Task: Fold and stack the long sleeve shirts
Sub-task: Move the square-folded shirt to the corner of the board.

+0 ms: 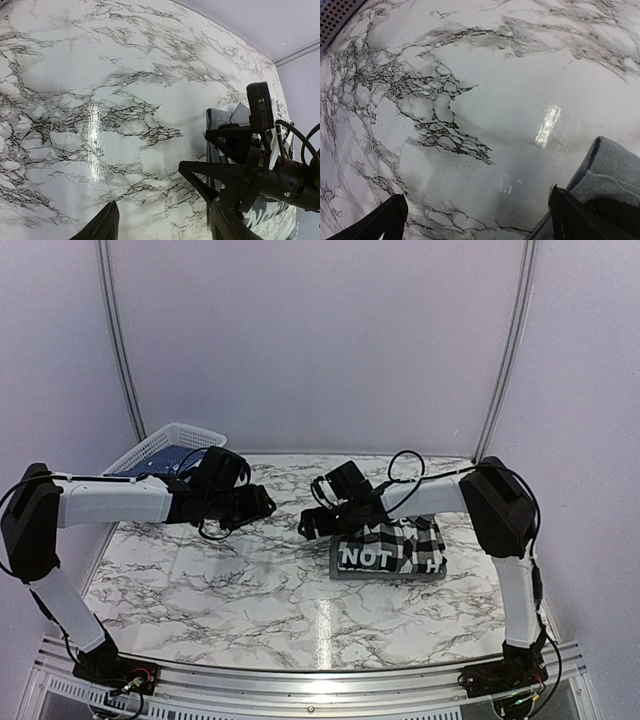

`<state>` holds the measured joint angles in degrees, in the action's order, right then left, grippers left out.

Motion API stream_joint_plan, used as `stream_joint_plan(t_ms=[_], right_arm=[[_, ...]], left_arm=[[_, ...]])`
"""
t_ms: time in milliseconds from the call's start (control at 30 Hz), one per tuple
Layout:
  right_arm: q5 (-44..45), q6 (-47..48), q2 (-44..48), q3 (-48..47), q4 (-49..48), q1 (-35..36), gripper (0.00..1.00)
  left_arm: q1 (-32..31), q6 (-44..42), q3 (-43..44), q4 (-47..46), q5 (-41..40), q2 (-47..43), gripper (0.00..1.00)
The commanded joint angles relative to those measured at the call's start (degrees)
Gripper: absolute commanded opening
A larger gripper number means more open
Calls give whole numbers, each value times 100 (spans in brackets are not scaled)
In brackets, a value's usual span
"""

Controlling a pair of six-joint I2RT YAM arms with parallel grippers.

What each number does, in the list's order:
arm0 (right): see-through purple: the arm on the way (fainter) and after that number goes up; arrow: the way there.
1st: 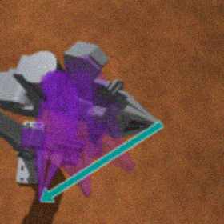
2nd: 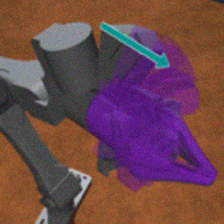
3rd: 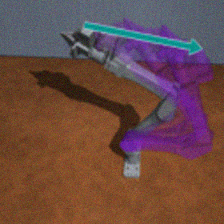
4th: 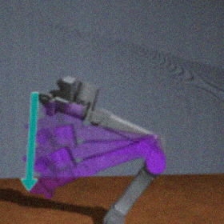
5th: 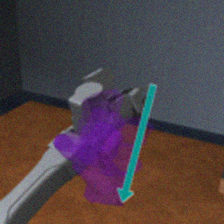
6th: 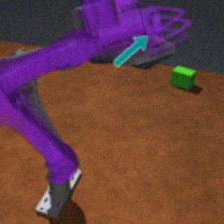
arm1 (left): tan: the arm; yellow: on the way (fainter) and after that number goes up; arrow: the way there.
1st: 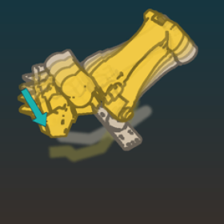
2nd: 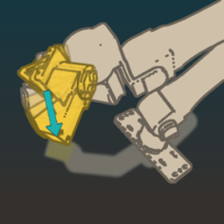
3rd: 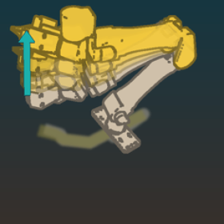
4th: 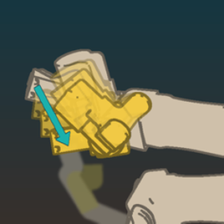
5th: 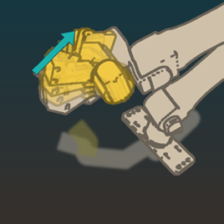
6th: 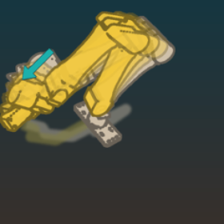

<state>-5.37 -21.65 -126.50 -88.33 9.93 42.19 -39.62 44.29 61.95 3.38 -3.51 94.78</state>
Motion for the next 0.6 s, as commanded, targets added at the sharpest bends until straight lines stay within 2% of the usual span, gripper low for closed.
stream_joint_plan(t_ms=[0,567], right_arm=[[172,-440,538,803,53,-129,98],[762,-1265,2835,3584,-609,-465,98]], left_arm=[[33,-67,19,102,9,-16,63],[35,5,-20,23,142,29,63]])
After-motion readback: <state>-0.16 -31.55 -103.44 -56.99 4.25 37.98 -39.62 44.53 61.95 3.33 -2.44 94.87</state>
